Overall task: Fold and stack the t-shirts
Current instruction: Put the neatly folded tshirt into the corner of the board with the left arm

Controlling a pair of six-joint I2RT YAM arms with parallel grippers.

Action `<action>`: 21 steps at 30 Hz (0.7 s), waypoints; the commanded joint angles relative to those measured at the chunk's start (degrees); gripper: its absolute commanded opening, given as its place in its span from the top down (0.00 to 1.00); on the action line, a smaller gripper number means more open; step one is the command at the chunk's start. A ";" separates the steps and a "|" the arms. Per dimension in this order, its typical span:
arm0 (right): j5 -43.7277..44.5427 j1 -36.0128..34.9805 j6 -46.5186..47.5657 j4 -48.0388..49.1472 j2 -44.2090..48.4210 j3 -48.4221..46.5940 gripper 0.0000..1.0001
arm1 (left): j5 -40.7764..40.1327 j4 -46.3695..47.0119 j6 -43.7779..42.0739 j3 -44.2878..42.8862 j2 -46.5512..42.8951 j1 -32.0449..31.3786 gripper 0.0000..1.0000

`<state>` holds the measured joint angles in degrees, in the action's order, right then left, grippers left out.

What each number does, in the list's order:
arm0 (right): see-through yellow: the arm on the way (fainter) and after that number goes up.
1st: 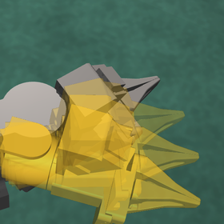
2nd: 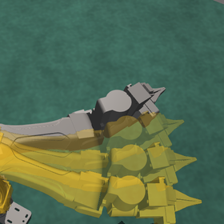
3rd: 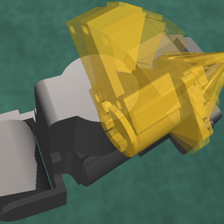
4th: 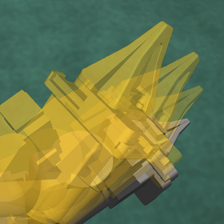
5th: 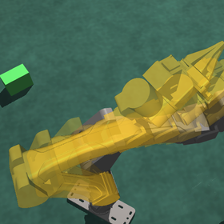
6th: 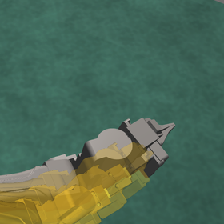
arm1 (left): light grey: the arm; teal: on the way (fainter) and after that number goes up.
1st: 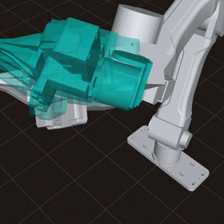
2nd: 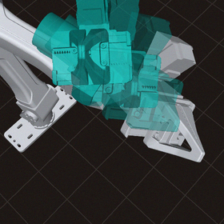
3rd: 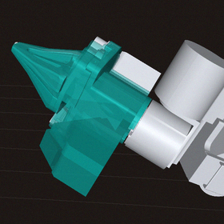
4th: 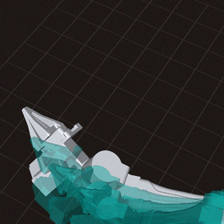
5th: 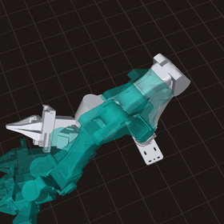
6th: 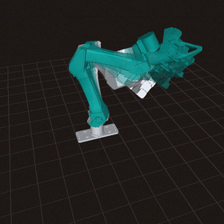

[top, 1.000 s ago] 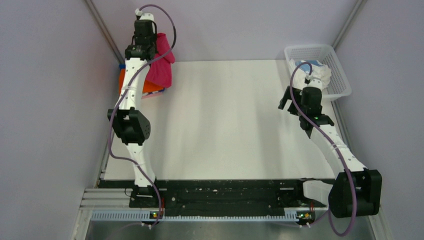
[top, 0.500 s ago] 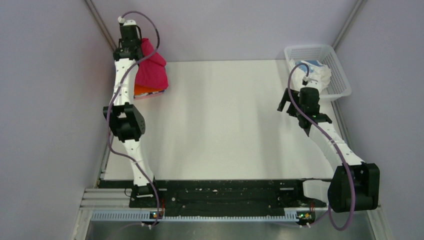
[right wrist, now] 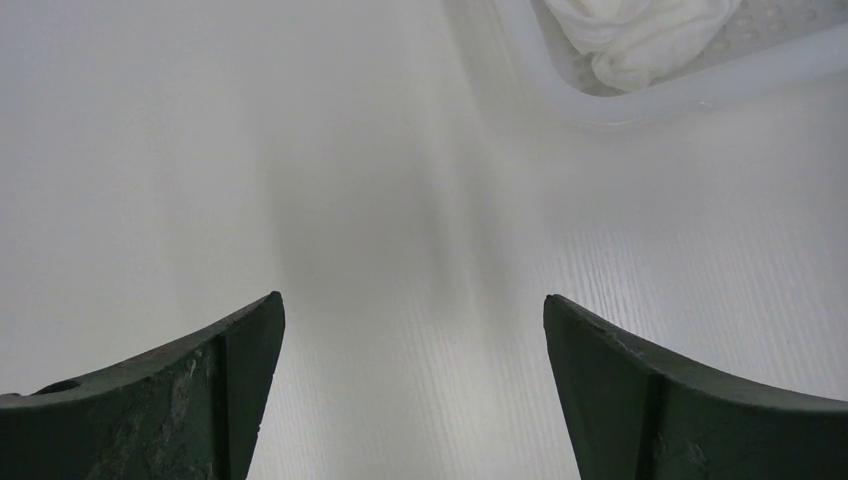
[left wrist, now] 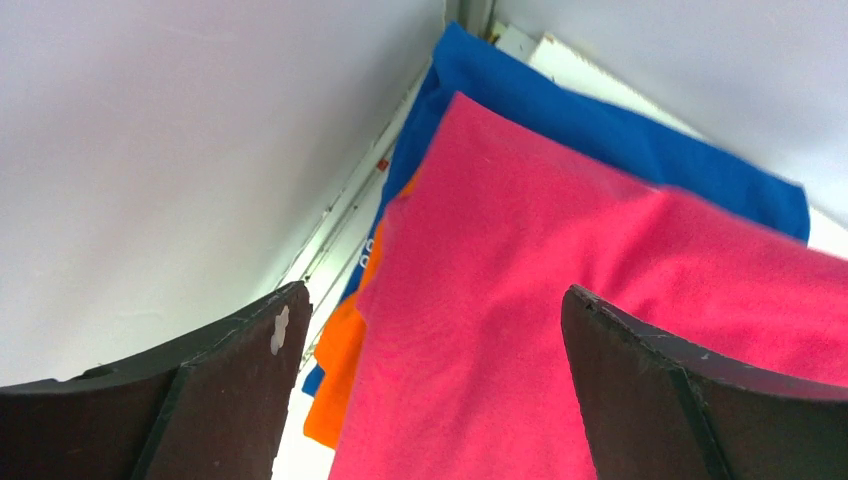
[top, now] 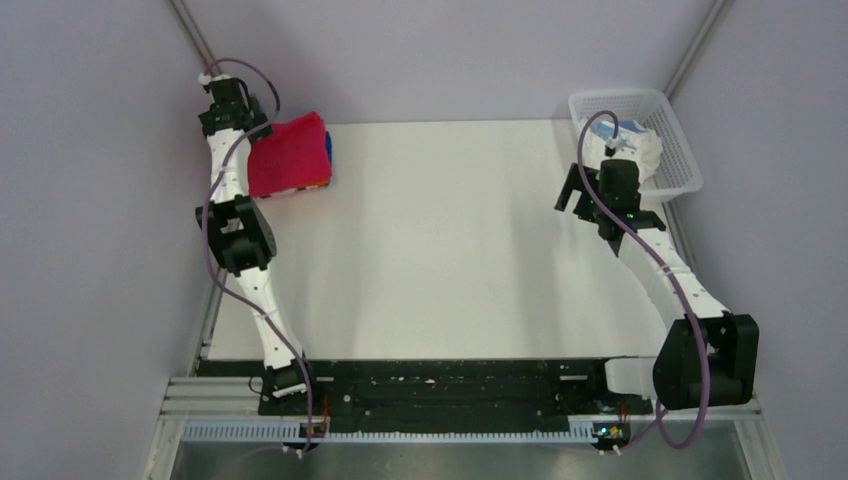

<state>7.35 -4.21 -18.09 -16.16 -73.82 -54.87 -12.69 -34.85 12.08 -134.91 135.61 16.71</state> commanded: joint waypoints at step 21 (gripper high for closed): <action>-6.73 0.60 -4.79 5.46 5.06 5.32 0.01 | 25.35 21.67 4.85 39.50 -31.31 -15.30 0.01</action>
<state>2.61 -4.21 -21.12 -14.50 -71.09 -51.57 13.87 -20.05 17.69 -105.25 118.08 8.67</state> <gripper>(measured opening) 0.987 0.989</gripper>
